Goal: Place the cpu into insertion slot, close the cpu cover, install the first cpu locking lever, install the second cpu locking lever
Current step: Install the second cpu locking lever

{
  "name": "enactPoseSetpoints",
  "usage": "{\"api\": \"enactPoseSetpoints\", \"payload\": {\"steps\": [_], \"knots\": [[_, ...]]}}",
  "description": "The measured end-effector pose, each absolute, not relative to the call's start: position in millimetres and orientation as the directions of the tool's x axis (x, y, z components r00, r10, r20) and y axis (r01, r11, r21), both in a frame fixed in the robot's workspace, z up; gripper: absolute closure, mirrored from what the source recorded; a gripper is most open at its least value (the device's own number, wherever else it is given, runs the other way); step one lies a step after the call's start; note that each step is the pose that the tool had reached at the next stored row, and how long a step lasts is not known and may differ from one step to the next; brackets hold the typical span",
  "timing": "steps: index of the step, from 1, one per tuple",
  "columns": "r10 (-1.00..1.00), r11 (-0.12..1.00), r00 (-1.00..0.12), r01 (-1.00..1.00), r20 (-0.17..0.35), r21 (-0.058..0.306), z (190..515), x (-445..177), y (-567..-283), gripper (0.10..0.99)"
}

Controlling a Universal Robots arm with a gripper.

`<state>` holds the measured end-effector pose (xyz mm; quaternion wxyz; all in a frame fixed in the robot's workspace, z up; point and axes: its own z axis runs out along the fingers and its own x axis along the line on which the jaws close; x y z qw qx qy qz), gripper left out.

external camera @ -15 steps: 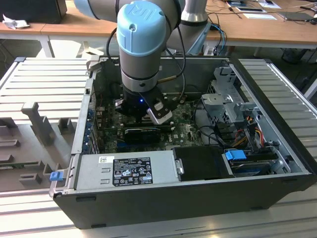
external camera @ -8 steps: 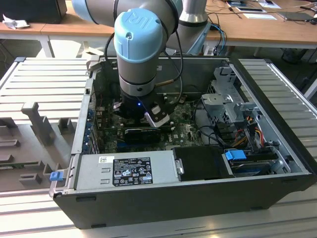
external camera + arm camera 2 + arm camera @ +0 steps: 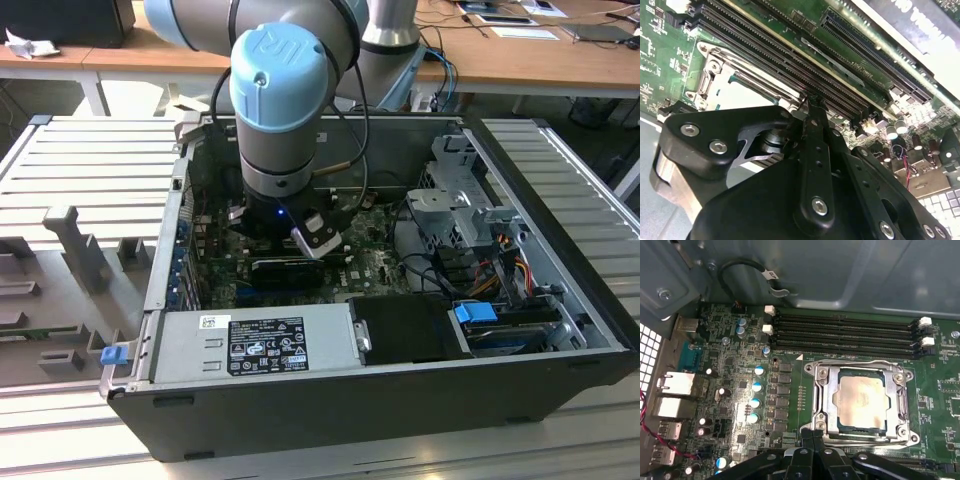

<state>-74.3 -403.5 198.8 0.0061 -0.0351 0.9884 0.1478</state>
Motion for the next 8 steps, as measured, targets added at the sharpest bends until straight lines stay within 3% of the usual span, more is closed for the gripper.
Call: {"api": "enactPoseSetpoints", "payload": {"steps": [8], "knots": [[-0.067, 0.946, -0.997, -0.071, -0.024, 0.315, 194.5, -74.9, -403.4, 0.980]]}}
